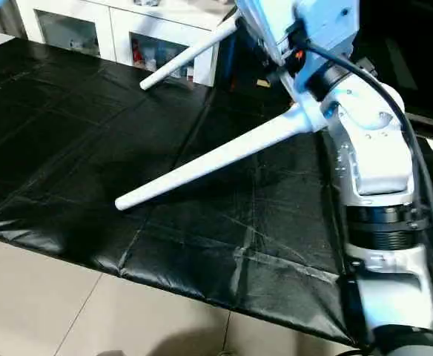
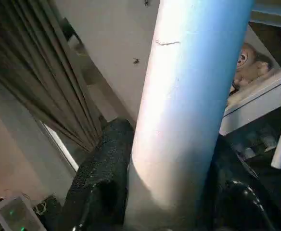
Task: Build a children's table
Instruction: Flip table
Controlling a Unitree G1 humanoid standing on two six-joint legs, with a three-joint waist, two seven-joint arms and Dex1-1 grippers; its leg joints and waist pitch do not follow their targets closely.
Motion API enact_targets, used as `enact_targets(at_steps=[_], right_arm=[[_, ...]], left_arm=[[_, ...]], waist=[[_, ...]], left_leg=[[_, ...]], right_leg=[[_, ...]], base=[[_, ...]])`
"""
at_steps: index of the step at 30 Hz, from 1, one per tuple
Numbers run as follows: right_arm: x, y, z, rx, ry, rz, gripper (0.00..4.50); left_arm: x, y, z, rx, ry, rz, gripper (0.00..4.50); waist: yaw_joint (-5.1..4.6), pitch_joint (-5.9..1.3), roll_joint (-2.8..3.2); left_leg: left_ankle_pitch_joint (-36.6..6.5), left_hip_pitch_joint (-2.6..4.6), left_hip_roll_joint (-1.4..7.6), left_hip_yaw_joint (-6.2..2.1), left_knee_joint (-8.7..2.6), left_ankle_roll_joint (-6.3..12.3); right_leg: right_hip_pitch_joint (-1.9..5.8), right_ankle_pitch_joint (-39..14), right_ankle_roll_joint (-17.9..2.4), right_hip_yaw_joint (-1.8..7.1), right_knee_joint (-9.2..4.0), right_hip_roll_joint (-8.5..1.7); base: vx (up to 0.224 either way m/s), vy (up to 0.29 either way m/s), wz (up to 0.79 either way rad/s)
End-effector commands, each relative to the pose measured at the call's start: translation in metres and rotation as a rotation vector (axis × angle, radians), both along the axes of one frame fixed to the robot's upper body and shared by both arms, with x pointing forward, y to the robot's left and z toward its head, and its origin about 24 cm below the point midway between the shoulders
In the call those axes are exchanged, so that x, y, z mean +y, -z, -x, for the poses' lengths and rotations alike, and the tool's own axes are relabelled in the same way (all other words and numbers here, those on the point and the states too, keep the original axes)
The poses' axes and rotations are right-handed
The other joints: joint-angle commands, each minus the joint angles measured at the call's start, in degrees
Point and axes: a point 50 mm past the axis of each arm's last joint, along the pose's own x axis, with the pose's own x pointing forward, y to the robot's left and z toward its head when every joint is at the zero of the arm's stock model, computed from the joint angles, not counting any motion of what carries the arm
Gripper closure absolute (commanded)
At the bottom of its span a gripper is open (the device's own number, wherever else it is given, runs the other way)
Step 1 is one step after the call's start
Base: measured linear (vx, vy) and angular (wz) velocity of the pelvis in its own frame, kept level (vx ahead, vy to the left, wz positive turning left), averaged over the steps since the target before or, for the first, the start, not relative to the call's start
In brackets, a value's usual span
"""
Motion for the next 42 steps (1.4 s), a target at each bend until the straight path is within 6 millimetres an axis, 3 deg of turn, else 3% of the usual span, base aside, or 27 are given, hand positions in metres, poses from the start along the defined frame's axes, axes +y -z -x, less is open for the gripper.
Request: enact_targets(at_steps=[1,3,4,5,9,10,12,13,14,16,17,18,20,21,24,26,27,28,29,32,37,42], right_arm=[[0.001,-0.016,0.01,-0.111,-0.049,-0.056,0.49],[0.0,-0.025,0.018,-0.198,-0.075,-0.12,0.49],[-0.001,-0.029,0.022,-0.222,-0.095,-0.153,0.49],[-0.001,-0.032,0.024,-0.235,-0.109,-0.175,0.49],[0.008,-0.038,0.034,-0.158,-0.297,-0.304,0.49],[0.013,-0.036,0.037,-0.126,-0.346,-0.318,0.49],[0.023,-0.028,0.041,-0.037,-0.443,-0.325,0.49],[0.03,-0.022,0.045,-0.002,-0.492,-0.314,0.49],[0.039,-0.01,0.051,0.061,-0.564,-0.323,0.49],[0.042,-0.005,0.053,0.081,-0.587,-0.334,0.49],[0.047,0.001,0.058,0.114,-0.616,-0.319,0.49],[0.051,0.005,0.062,0.137,-0.637,-0.315,0.49],[0.053,0.006,0.064,0.159,-0.653,-0.315,0.49],[0.054,0.007,0.067,0.166,-0.665,-0.303,0.49],[0.055,0.016,0.073,0.256,-0.704,-0.261,0.49],[0.055,0.042,0.074,0.43,-0.697,-0.176,0.49],[0.055,0.069,0.07,0.578,-0.644,-0.137,0.49],[0.055,0.078,0.069,0.627,-0.625,-0.125,0.49],[0.053,0.101,0.066,0.723,-0.566,-0.108,0.49],[0.047,0.149,0.067,0.926,-0.448,-0.166,0.49],[0.036,0.188,0.071,1.097,-0.302,-0.268,0.49],[0.03,0.205,0.068,1.158,-0.209,-0.359,0.49]], left_arm=[[-0.01,0.034,-0.013,0.174,0.058,0.066,2.81],[-0.011,0.034,-0.013,0.179,0.061,0.066,2.81],[-0.011,0.034,-0.014,0.183,0.06,0.068,2.81],[-0.011,0.034,-0.014,0.186,0.06,0.069,2.81],[-0.009,0.034,-0.015,0.194,0.052,0.071,2.82],[-0.008,0.034,-0.015,0.193,0.05,0.071,2.82],[-0.007,0.033,-0.016,0.192,0.044,0.074,2.82],[-0.006,0.032,-0.016,0.191,0.043,0.074,2.82],[-0.005,0.032,-0.016,0.193,0.042,0.076,2.82],[-0.005,0.032,-0.016,0.194,0.042,0.077,2.82],[-0.004,0.032,-0.017,0.195,0.042,0.085,2.82],[-0.003,0.032,-0.017,0.198,0.041,0.089,2.83],[-0.003,0.032,-0.017,0.199,0.041,0.089,2.83],[-0.002,0.032,-0.018,0.202,0.041,0.09,2.83],[-0.002,0.032,-0.019,0.206,0.042,0.096,2.84],[-0.002,0.033,-0.02,0.209,0.043,0.102,2.84],[-0.001,0.034,-0.02,0.21,0.041,0.109,2.84],[-0.001,0.034,-0.021,0.211,0.04,0.112,2.84],[-0.001,0.035,-0.021,0.212,0.039,0.116,2.84],[0.0,0.037,-0.02,0.218,0.039,0.124,2.84],[0.0,0.039,-0.019,0.222,0.04,0.125,2.84],[0.0,0.041,-0.018,0.224,0.04,0.128,2.84]], waist=[[-0.23,-3.56,1.13],[-0.25,-3.56,1.15],[-0.06,-3.56,1.66],[-0.2,-3.55,1.47],[-0.13,-3.34,2.6],[-0.27,-3.27,2.37],[-0.2,-3.19,2.42],[0.0,-3.1,3.37],[-0.06,-3.16,3.76],[-0.3,-3.33,3.32],[-0.17,-3.41,3.87],[-0.02,-3.34,4.02],[-0.18,-3.4,3.8],[-0.04,-3.34,4.15],[-0.05,-3.37,4.27],[0.19,-3.23,4.34],[-0.04,-3.19,4.28],[-0.05,-3.25,4.29],[-0.17,-3.37,4.08],[-0.1,-3.49,4.07],[-0.26,-3.31,3.96],[-0.53,-3.23,4.06]], left_leg=[[-10.21,0.2,1.74,-0.21,-4.08,-1.19],[-10.78,0.16,1.75,-0.27,-4.18,-1.18],[-10.67,0.29,1.76,-0.3,-4.22,-1.28],[-10.9,0.22,1.77,-0.31,-4.28,-1.35],[-13.57,0.41,1.68,-0.64,-4.67,-1.82],[-14.18,0.56,1.54,-0.57,-4.68,-1.6],[-15.88,0.66,1.58,-0.76,-4.79,-1.59],[-16.93,0.86,1.51,-0.92,-4.85,-1.73],[-17.23,0.88,1.44,-1.02,-4.88,-1.8],[-17.94,0.48,1.44,-1.37,-5.08,-1.95],[-17.39,0.56,1.38,-1.34,-4.89,-2.05],[-16.97,0.43,1.34,-1.32,-4.9,-1.92],[-16.38,0.07,1.28,-1.41,-4.97,-1.88],[-15.86,0.14,1.21,-1.38,-4.84,-1.83],[-15.22,-0.01,1.18,-1.53,-4.93,-1.85],[-14.9,0.02,1.3,-1.53,-5.07,-1.72],[-15.77,-0.18,1.17,-1.62,-5.17,-1.81],[-16.09,-0.2,1.13,-1.63,-5.11,-1.83],[-16.15,-0.22,1.08,-1.66,-4.91,-1.85],[-15.25,-0.35,1.21,-1.61,-4.89,-1.62],[-16.33,-0.4,1.26,-1.71,-4.94,-1.61],[-17.9,-0.44,1.17,-1.88,-5.0,-1.71]], right_leg=[[2.37,-16.52,-5.23,2.09,-4.57,-3.63],[2.39,-16.51,-5.37,2.03,-4.53,-3.63],[2.36,-15.89,-5.44,2.07,-4.45,-3.61],[2.45,-15.41,-5.48,2.05,-4.42,-3.47],[2.42,-17.67,-4.54,2.02,-4.63,-3.39],[2.41,-18.31,-4.17,1.97,-4.9,-3.17],[2.2,-21.51,-3.47,2.0,-5.22,-3.37],[2.02,-23.63,-3.0,2.06,-5.52,-3.47],[2.05,-23.85,-2.69,2.08,-5.78,-3.46],[2.37,-26.14,-2.26,1.84,-5.87,-3.6],[2.1,-26.07,-2.36,1.97,-5.97,-3.66],[2.17,-26.46,-2.15,2.05,-6.04,-3.71],[2.44,-27.21,-1.92,1.98,-5.96,-3.71],[2.15,-28.74,-1.14,2.08,-6.19,-3.74],[2.32,-29.08,-0.53,2.02,-6.26,-3.7],[2.48,-27.42,-0.57,2.01,-6.27,-3.55],[2.6,-28.91,-0.66,1.84,-6.42,-3.63],[2.57,-29.98,-0.57,1.8,-6.6,-3.78],[2.47,-31.23,-0.53,1.8,-6.79,-3.99],[2.34,-30.15,-1.2,1.93,-6.86,-4.17],[2.18,-31.1,-0.98,1.74,-6.94,-4.18],[2.04,-33.4,-0.58,1.6,-7.24,-4.26]], base=[[0.0,0.0,0.0],[0.0,0.0,0.0],[0.0,0.0,0.0],[0.0,0.0,0.0],[0.0,0.0,0.0],[0.0,0.0,0.0],[0.0,0.0,0.0],[0.0,0.0,0.0],[0.0,0.0,0.0],[0.0,0.0,0.0],[0.0,0.0,0.0],[0.0,0.0,0.0],[0.0,0.0,0.0],[0.0,0.0,0.0],[0.0,0.0,0.0],[0.0,0.0,0.0],[0.0,0.0,0.0],[0.0,0.0,0.0],[0.0,0.0,0.0],[0.0,0.0,0.0],[0.0,0.0,0.0],[0.0,0.0,0.0]])
